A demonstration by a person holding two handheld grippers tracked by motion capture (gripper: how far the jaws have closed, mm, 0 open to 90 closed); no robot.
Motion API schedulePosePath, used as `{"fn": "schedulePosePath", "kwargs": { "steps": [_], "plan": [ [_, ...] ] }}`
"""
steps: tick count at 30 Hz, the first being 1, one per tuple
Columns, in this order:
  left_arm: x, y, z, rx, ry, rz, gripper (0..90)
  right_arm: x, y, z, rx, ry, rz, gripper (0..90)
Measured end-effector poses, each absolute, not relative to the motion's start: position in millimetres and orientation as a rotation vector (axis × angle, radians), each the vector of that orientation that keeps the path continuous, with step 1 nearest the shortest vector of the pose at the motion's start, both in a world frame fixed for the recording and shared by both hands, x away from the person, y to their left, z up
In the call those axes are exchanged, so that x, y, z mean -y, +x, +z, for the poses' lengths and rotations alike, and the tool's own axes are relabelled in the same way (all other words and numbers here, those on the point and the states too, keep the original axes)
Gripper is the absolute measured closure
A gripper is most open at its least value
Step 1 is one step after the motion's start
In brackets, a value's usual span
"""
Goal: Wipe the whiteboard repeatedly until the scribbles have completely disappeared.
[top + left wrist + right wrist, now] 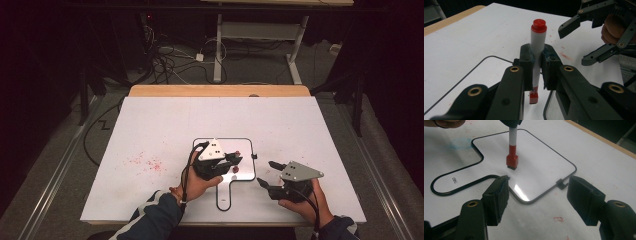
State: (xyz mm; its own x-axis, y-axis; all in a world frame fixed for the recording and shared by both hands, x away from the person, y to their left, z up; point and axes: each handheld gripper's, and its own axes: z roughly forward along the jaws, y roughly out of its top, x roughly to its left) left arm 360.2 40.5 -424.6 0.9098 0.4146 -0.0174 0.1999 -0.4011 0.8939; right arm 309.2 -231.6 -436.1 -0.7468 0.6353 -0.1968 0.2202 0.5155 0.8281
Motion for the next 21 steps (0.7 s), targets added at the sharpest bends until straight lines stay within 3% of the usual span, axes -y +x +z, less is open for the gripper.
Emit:
{"fn": "schedulePosePath", "kwargs": {
  "steps": [13,21],
  "plan": [
    [-6,377,-427,-0.399,1.986,0.051,78.7,241,313,-432,-2.238,0.745,1.136,35.3],
    [5,380,-429,-0.406,1.98,0.049,78.7,241,313,-434,-2.245,0.757,1.142,35.8]
  ]
}}
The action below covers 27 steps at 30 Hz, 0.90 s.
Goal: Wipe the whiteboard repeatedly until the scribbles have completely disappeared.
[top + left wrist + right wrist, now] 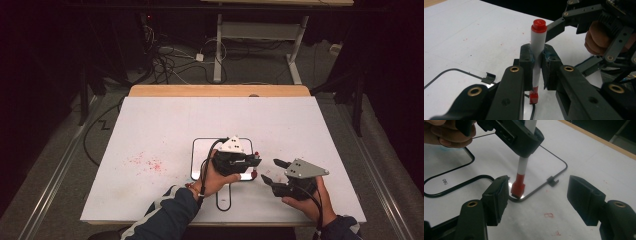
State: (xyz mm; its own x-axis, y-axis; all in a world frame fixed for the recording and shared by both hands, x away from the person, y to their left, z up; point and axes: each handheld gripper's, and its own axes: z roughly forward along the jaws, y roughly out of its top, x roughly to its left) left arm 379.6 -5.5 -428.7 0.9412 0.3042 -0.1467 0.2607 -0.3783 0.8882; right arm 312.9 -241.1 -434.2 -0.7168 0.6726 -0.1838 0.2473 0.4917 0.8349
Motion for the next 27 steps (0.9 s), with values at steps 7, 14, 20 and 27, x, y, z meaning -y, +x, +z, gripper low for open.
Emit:
{"fn": "schedulePosePath", "kwargs": {
  "steps": [7,14,20,27],
  "plan": [
    [4,374,-420,-0.394,1.955,0.063,78.6,230,321,-439,-2.247,0.783,1.198,46.6],
    [6,370,-419,-0.38,1.96,0.062,78.6,219,327,-443,-2.252,0.788,1.225,66.1],
    [7,371,-419,-0.381,1.966,0.065,78.4,216,326,-443,-2.258,0.778,1.25,81.5],
    [1,363,-414,-0.376,1.986,0.196,44.2,217,330,-442,-2.245,0.865,1.27,82.0]
  ]
}}
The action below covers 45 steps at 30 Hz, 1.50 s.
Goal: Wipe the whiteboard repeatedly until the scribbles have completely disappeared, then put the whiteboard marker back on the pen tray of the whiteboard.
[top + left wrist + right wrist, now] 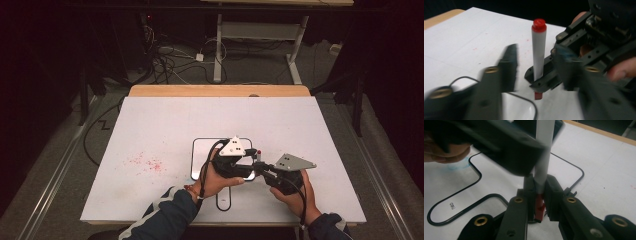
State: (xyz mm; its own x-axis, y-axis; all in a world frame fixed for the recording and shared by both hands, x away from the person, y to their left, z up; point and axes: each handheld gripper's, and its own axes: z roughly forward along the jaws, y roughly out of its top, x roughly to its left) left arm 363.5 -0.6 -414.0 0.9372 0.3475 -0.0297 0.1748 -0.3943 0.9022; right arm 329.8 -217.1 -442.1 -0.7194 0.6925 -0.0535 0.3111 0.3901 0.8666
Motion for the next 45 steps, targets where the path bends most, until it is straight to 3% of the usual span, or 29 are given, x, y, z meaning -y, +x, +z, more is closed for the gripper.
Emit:
{"fn": "schedulePosePath", "kwargs": {
  "steps": [4,11,22,33,40,45],
  "plan": [
    [-22,352,-411,-0.392,2.016,0.345,27.2,221,334,-443,-2.248,0.949,1.283,81.9],
    [-91,336,-412,-0.431,2.087,0.624,23.0,221,349,-445,-2.282,1.133,1.289,81.9],
    [-195,319,-435,-0.733,2.074,0.654,22.9,219,380,-462,-2.288,1.346,1.301,81.3],
    [-221,309,-445,-0.834,2.072,0.652,22.9,214,389,-474,-2.22,1.477,1.148,81.0],
    [-217,309,-446,-0.817,2.093,0.654,22.9,213,389,-470,-2.21,1.409,1.11,63.1],
    [-215,312,-446,-0.806,2.102,0.637,24.2,209,389,-457,-2.237,1.153,1.109,79.8]
  ]
}}
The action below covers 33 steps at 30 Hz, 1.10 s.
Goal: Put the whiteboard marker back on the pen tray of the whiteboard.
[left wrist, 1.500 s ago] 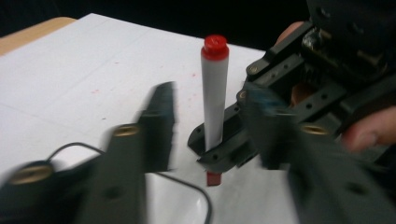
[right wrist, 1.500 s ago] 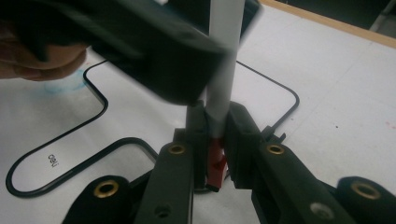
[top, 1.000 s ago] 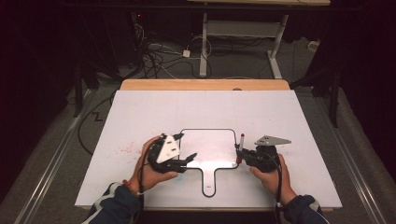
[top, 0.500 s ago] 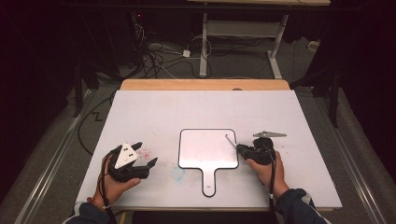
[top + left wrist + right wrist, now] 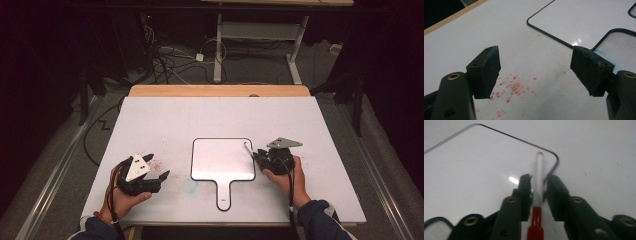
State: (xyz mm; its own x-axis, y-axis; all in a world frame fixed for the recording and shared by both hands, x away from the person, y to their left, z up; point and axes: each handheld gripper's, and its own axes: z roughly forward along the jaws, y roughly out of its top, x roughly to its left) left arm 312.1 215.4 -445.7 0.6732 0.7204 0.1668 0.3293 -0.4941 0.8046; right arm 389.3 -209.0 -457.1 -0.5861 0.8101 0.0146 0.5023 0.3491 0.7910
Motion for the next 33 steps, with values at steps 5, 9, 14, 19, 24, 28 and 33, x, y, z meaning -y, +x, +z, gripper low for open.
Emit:
{"fn": "schedulePosePath", "kwargs": {
  "steps": [5,9,14,19,24,28,33],
  "plan": [
    [-212,316,-447,-0.786,2.108,0.649,24.6,200,401,-455,-2.36,0.98,1.087,89.1],
    [-209,316,-447,-0.796,2.115,0.67,24.6,193,410,-462,-2.391,0.952,1.041,90.0],
    [-208,314,-445,-0.804,2.108,0.662,24.6,195,418,-468,-2.376,0.998,1.024,90.0],
    [-210,314,-446,-0.792,2.116,0.68,24.6,198,418,-466,-2.362,1.014,1.043,86.0],
    [-213,313,-445,-0.802,2.099,0.685,23.4,202,413,-461,-2.328,1.016,1.104,78.0],
    [-216,313,-447,-0.801,2.095,0.699,22.4,208,403,-449,-2.28,0.948,1.138,66.7],
    [-216,313,-449,-0.799,2.111,0.714,22.3,223,378,-431,-2.19,0.829,1.14,51.2]
  ]
}}
